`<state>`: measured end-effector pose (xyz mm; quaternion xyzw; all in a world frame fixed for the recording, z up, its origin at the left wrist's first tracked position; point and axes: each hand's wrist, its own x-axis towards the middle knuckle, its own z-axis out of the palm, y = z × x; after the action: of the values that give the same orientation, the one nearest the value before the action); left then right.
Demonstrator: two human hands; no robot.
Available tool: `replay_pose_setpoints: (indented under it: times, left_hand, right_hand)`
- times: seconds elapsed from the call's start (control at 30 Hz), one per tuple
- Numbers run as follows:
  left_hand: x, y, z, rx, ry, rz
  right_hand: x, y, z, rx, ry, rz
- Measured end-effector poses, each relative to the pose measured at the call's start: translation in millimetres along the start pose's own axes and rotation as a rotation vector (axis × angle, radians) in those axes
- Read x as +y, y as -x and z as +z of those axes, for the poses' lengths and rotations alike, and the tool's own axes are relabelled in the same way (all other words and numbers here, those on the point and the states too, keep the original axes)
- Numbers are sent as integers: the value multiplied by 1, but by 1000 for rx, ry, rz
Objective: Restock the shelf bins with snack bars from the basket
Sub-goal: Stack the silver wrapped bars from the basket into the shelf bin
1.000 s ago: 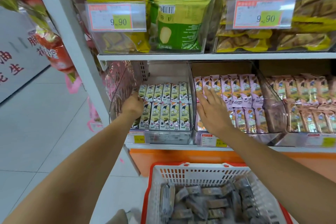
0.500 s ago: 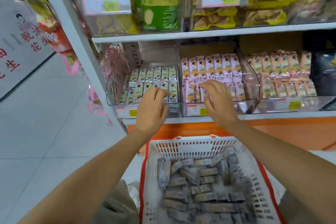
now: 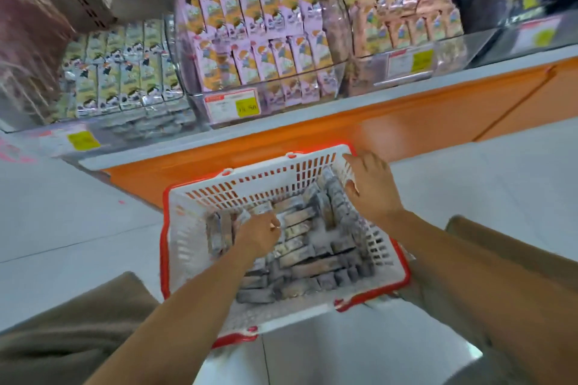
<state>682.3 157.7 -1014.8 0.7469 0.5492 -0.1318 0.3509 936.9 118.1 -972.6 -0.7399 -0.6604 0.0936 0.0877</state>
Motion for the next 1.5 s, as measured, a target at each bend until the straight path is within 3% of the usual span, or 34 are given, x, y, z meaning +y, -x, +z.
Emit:
replay_pose_setpoints:
  times: [0.17,0.37,0.43,0.77,0.83,1.07,1.23,1.4,1.5]
  left_hand:
    - [-12,-30,46,-150,51,-104]
    - [-21,-67,68,-119,203,-265]
    - [-23,-82,74,-144,207,-244]
    - [-29,-117,82,-306,-14,-357]
    - [-30,-117,82,-317,-110,-310]
    - [-29,-92,77,-85,84,-246]
    - [-15,-48,41,-25,616,-139]
    - [-17,1,-3,96,738,-87]
    - [-14,37,-35,165,790,-19]
  right_hand:
    - [18,6,34,-201,-4,157]
    - [17,7,47,-74,47,152]
    - [17,6,50,-63,70,159]
    - [17,5,51,-38,84,171]
    - [17,5,53,-38,80,167]
    - [19,5,54,-29,78,153]
    - [21,6,50,-81,78,127]
    - [17,6,36,-215,88,96]
    - [-6,8,14,-170,34,16]
